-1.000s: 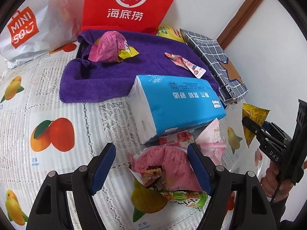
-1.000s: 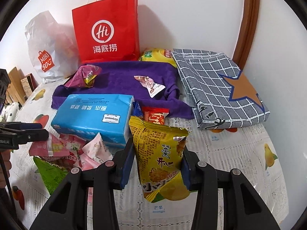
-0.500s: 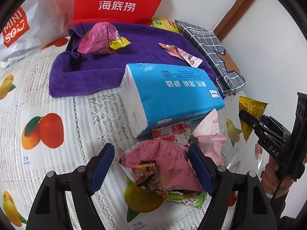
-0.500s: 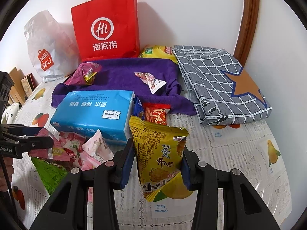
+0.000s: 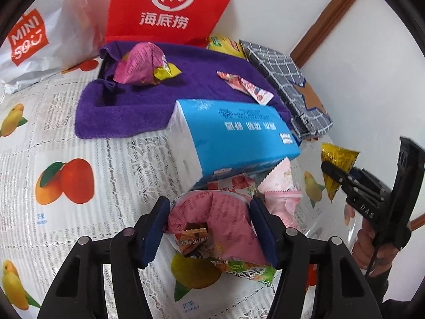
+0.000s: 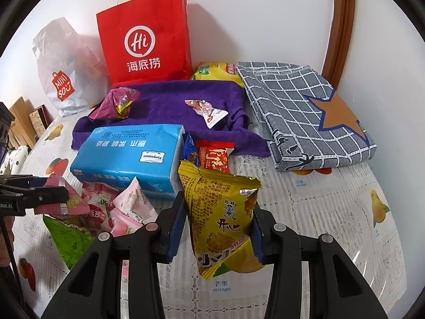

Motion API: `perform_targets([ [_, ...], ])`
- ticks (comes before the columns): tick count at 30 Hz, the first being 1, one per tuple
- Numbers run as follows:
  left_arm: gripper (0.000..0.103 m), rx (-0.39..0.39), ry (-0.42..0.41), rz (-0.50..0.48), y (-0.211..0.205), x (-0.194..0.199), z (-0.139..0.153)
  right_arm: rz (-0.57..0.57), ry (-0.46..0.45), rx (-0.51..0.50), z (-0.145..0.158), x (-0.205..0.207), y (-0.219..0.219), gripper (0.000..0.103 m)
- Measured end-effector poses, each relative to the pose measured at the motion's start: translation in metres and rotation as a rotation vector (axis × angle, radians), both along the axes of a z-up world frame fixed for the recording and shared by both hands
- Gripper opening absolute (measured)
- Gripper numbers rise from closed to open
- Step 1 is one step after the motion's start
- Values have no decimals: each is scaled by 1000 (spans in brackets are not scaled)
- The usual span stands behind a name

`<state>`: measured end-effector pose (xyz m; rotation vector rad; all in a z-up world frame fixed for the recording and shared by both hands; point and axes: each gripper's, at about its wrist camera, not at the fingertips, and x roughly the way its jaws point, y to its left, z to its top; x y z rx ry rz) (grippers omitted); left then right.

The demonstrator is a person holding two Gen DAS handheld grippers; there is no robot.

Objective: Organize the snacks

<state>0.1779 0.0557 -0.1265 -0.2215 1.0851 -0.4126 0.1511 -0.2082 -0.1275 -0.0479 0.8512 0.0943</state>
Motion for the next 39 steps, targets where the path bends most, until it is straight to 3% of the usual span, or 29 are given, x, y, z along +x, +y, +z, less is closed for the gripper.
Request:
perform_targets([
  [4, 60, -45, -13, 26, 13, -4, 7, 4, -4, 8, 2, -3, 1, 43],
  [12, 60, -61, -59, 65, 23, -19, 26, 12, -15, 21, 11, -13, 5, 43],
  [27, 60, -40, -123, 72, 6, -37, 61, 68, -61, 26, 43, -25, 20, 43],
  [39, 60, -11, -187, 89, -5, -26, 89, 86, -85, 43, 60, -9, 29, 43],
])
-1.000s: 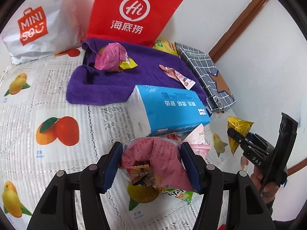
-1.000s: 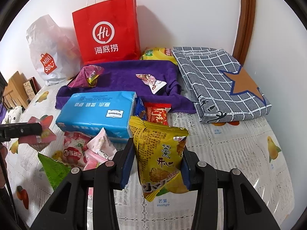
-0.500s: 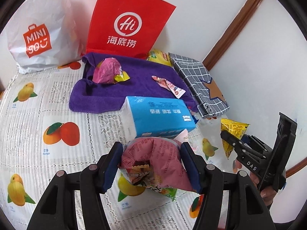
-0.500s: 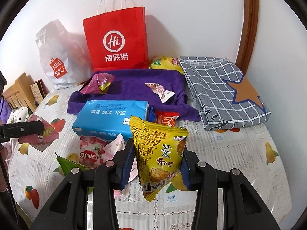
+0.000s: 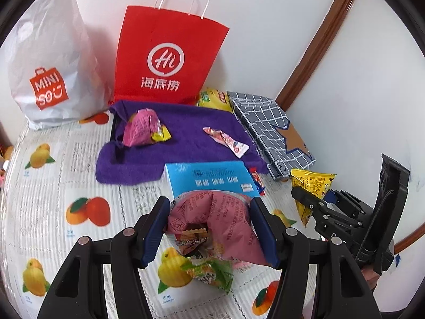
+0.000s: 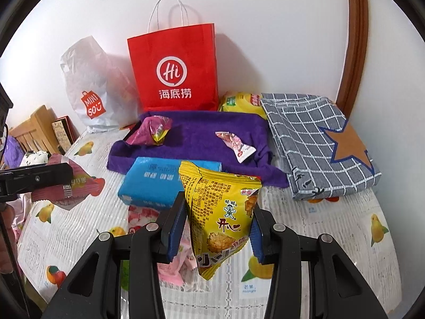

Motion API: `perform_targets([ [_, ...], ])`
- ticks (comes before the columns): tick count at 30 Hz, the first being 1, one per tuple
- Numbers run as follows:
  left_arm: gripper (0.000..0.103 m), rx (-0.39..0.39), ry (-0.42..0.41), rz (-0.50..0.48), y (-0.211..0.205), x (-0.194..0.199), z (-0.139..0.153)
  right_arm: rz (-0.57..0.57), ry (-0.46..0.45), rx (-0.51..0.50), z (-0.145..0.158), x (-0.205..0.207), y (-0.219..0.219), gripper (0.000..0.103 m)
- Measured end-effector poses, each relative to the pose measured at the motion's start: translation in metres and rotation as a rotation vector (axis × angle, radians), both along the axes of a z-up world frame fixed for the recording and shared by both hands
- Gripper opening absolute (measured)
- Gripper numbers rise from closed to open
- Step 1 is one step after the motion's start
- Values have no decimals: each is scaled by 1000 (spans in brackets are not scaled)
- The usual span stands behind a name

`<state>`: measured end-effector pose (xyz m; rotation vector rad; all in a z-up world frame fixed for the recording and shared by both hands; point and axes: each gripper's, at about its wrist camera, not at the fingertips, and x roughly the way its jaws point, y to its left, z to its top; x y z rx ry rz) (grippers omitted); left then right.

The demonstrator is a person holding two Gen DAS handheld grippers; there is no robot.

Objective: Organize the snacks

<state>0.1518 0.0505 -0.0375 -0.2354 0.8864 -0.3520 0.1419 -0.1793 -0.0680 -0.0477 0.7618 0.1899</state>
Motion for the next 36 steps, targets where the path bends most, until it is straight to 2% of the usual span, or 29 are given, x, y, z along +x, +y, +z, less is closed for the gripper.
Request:
perform_targets([
  [7, 60, 50, -32, 40, 5, 21, 17, -6, -25, -3, 12, 26, 0, 43],
  [19, 60, 103, -33, 116, 23, 80, 25, -19, -53, 8, 31, 93, -4, 43],
  [25, 60, 118, -5, 115, 25, 110, 15, -22, -64, 5, 34, 128, 0, 43],
  [32, 60, 141, 13, 116, 27, 140, -1, -12, -37, -1, 22, 171, 9, 43],
  [36, 60, 129, 38, 112, 32, 155, -18, 7, -23, -13, 14, 190, 17, 42],
])
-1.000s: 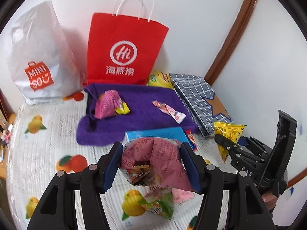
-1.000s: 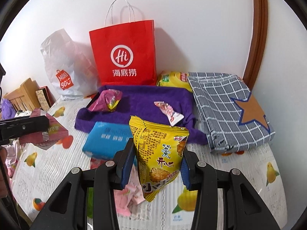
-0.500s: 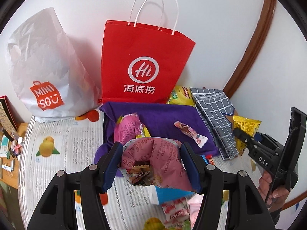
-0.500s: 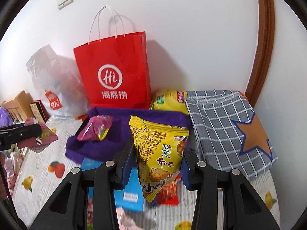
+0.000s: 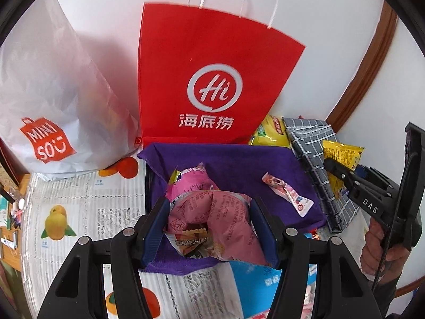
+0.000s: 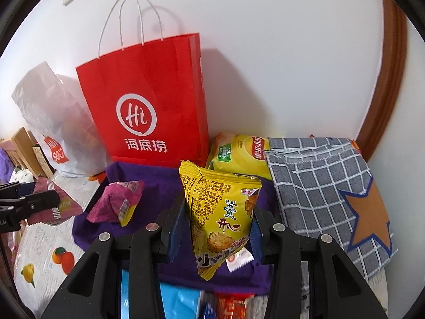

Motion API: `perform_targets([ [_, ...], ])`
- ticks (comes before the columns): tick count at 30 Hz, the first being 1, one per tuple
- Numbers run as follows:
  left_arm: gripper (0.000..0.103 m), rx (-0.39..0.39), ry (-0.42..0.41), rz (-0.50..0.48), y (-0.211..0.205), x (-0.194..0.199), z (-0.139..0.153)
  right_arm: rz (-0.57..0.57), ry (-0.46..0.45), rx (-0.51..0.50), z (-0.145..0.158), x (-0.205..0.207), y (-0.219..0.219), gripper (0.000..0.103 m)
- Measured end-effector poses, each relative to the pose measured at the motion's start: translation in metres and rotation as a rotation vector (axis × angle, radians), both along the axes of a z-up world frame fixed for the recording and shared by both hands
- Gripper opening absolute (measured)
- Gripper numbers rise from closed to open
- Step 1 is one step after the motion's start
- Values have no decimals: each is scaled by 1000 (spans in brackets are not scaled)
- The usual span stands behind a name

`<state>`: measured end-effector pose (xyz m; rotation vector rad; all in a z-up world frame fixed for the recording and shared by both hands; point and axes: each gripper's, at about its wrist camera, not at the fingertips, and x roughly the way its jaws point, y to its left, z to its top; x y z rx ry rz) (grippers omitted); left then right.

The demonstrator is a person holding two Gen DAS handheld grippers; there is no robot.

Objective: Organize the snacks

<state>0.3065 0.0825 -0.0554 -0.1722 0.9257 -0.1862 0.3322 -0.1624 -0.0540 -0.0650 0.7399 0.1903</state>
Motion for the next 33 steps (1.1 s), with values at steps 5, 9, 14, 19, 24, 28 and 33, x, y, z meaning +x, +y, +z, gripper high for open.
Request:
perform_targets([
  [5, 60, -3, 41, 2, 6, 12, -20, 24, 28, -4, -14, 18, 6, 42],
  [9, 60, -3, 63, 8, 10, 17, -30, 53, 51, -32, -29, 29, 10, 42],
  [14, 60, 1, 86, 10, 11, 23, -36, 64, 110, -37, -52, 41, 8, 42],
  [19, 60, 8, 104, 3, 8, 26, -39, 65, 131, -47, -61, 47, 8, 42],
  [24, 60, 10, 103, -4, 4, 28, -40, 71, 137, -56, -62, 47, 9, 42],
  [28, 60, 11, 105, -7, 5, 28, -41, 79, 146, -69, -64, 47, 10, 42],
  [33, 60, 6, 110, -10, 5, 29, -43, 91, 159, -84, -68, 47, 13, 43],
])
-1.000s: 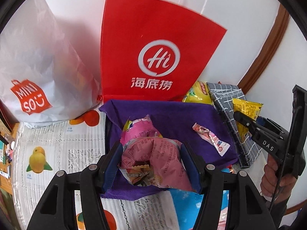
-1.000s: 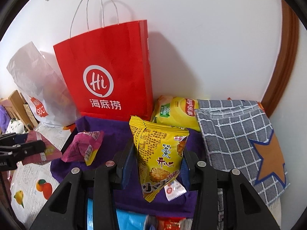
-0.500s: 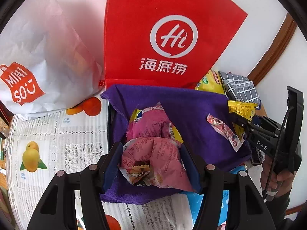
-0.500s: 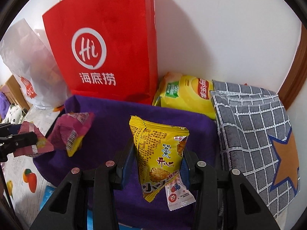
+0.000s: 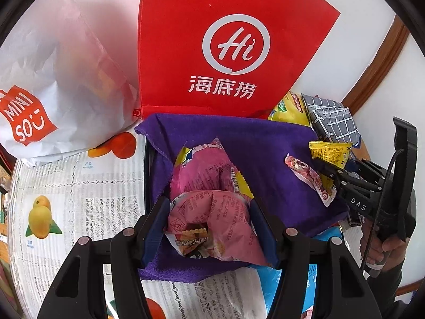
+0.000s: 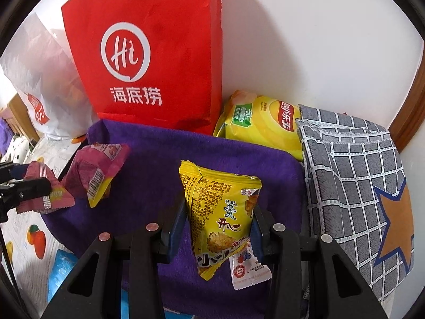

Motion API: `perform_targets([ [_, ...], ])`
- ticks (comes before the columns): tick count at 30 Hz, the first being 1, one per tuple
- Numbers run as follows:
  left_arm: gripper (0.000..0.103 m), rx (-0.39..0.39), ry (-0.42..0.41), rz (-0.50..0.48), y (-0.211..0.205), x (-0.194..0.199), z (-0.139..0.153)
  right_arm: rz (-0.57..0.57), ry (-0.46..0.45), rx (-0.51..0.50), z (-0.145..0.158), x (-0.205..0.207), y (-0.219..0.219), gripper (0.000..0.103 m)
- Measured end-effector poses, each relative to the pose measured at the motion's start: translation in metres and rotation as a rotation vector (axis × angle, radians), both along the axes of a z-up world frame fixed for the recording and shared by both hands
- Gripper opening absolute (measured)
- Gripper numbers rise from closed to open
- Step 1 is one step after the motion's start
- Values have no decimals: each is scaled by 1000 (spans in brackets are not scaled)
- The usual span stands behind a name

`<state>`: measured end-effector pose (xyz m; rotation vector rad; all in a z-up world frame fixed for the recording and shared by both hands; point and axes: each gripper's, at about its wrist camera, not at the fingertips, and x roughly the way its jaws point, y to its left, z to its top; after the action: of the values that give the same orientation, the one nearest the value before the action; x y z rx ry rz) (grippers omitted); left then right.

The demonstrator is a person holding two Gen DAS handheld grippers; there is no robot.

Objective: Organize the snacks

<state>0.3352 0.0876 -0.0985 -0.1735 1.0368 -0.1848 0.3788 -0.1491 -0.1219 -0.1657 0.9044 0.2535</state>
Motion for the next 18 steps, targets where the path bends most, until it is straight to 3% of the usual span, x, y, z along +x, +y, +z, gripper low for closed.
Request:
perform_targets([
  [18, 60, -15, 38, -24, -5, 4, -12, 16, 35, -20, -8, 3, 2, 43],
])
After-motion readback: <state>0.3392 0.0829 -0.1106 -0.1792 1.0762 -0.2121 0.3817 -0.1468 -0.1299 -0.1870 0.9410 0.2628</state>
